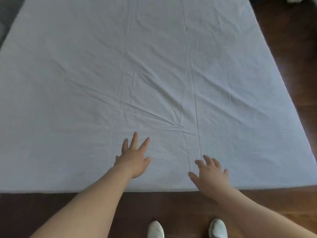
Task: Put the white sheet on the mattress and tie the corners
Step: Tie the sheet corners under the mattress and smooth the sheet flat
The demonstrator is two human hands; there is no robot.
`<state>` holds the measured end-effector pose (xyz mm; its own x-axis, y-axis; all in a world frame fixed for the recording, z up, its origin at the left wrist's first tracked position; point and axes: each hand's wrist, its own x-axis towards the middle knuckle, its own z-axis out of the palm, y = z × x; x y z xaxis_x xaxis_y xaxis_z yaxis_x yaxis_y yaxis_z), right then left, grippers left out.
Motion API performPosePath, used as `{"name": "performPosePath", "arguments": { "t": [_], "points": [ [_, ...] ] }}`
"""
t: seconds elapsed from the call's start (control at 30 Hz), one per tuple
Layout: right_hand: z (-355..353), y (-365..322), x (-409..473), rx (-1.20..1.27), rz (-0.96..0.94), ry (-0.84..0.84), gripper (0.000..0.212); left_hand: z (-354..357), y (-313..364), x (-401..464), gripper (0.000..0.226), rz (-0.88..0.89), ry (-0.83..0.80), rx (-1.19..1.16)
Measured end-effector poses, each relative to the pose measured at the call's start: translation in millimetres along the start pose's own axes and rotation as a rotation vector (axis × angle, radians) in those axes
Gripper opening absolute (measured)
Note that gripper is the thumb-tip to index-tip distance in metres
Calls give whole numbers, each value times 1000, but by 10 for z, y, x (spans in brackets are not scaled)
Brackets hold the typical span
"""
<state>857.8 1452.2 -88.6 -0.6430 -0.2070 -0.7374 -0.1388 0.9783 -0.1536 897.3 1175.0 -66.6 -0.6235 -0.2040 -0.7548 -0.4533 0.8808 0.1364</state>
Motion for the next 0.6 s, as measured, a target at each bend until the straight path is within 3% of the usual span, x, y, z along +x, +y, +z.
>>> {"name": "performPosePath", "arguments": {
  "t": [0.13, 0.27, 0.33, 0.43, 0.6],
  "points": [
    [363, -412, 448, -19, -48, 89, 73, 159, -351, 561, 73, -29, -35, 140],
    [638, -832, 809, -24, -133, 217, 79, 423, -703, 943, 93, -49, 29, 205],
    [886, -878, 786, -41, -159, 144, 84, 645, -935, 997, 107, -56, 30, 174],
    [1269, -809, 630, -159, -202, 73, 93, 971, -1189, 920, 110, -50, 39, 147],
    [1147, -822, 497, -144, -171, -29, 86, 1026, -1343, 619, 108, -4, -43, 159]
  ]
}}
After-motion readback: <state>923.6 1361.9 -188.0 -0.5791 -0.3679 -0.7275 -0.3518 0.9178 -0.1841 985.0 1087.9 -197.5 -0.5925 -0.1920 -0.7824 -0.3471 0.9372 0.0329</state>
